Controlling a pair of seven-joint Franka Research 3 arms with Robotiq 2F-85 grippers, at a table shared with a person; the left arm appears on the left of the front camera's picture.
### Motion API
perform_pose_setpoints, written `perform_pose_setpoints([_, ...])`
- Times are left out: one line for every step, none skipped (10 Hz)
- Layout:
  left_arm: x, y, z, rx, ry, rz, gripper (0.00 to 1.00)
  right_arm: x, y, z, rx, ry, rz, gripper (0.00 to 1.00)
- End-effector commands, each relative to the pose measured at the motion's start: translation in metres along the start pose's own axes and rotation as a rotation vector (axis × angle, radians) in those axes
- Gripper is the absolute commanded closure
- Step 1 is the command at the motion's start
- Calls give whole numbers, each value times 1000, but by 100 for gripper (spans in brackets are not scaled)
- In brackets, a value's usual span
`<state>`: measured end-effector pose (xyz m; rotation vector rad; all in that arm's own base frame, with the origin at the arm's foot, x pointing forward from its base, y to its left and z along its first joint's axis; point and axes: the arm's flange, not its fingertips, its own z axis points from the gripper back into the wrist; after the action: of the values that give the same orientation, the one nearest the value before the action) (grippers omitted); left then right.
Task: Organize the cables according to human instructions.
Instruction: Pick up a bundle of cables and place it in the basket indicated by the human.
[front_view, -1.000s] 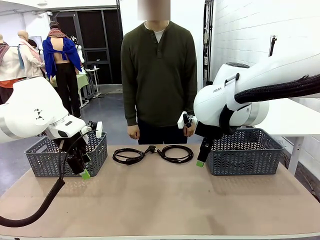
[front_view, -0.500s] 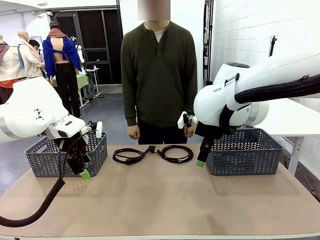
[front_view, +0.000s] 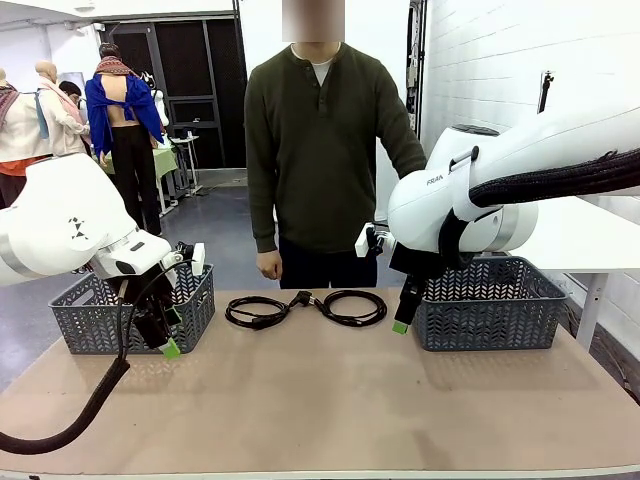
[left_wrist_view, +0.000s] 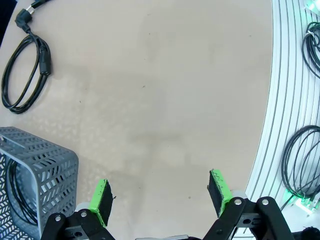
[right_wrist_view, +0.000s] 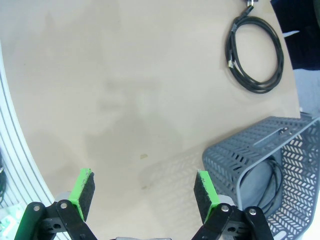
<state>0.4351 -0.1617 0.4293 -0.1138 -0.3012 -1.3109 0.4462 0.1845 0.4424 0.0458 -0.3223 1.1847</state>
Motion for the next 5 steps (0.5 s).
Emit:
perform_pose_setpoints([1,1,1,-1,7,1,0,1,0,1,1,11,-1,0])
perform_pose_setpoints([1,1,1,-1,7,1,0,1,0,1,1,11,-1,0])
perform_pose_setpoints([1,1,1,-1,7,1,0,1,0,1,1,11,-1,0])
perform_pose_setpoints([1,1,1,-1,7,1,0,1,0,1,1,11,-1,0])
perform_pose_setpoints([1,1,1,-1,7,1,0,1,0,1,1,11,-1,0])
